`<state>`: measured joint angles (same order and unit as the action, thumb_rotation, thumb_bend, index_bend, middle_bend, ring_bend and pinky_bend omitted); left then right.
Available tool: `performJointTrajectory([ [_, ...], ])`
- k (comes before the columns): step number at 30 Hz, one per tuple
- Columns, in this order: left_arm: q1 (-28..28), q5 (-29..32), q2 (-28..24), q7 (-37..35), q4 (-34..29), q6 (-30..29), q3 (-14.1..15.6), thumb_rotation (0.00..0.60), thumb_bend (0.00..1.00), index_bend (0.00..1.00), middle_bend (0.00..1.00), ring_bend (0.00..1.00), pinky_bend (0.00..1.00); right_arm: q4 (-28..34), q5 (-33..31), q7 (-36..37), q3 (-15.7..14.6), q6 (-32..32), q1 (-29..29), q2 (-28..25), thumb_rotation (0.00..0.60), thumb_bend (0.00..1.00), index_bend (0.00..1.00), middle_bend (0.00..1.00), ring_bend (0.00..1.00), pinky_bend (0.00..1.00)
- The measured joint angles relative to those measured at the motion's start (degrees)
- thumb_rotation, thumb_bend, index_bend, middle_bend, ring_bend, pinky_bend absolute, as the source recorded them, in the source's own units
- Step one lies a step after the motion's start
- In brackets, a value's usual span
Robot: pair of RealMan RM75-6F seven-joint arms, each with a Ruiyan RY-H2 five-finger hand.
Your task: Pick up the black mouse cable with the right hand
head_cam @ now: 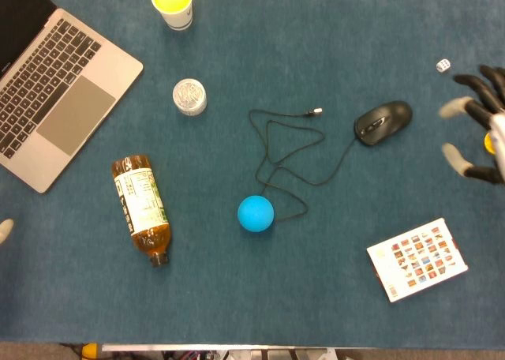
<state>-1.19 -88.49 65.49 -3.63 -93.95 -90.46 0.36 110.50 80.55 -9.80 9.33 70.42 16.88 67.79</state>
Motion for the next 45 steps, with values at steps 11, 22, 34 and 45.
performJointTrajectory([
  [11, -0.9, -0.1, -0.4, -1.9, 1.0, -0.8, 0.3, 0.6, 0.15, 0.26, 0.18, 0.16, 0.09, -0.6, -17.4, -10.7, 6.0, -9.8, 12.7, 7.0, 0.6, 0.29, 0.41, 0.19, 0.0, 0.03],
  [22, -1.4, 0.3, -0.7, -3.1, 1.8, -1.1, 0.2, 0.6, 0.15, 0.26, 0.18, 0.16, 0.09, -8.6, -32.8, -25.1, 7.2, -12.4, 24.7, 16.8, 0.6, 0.29, 0.41, 0.19, 0.0, 0.03],
  [34, -1.6, 1.6, -0.9, -4.2, 3.0, -0.4, -0.2, 0.6, 0.15, 0.26, 0.18, 0.16, 0.09, -22.9, -45.6, -34.1, 6.1, -12.7, 34.2, 28.1, 0.6, 0.29, 0.43, 0.2, 0.0, 0.03],
  [45, -2.1, 2.9, -0.8, -5.6, 4.6, 0.1, -0.5, 0.6, 0.15, 0.26, 0.18, 0.16, 0.09, -34.7, -53.3, -39.9, 5.5, -14.2, 40.0, 36.2, 0.6, 0.29, 0.44, 0.2, 0.0, 0.03],
])
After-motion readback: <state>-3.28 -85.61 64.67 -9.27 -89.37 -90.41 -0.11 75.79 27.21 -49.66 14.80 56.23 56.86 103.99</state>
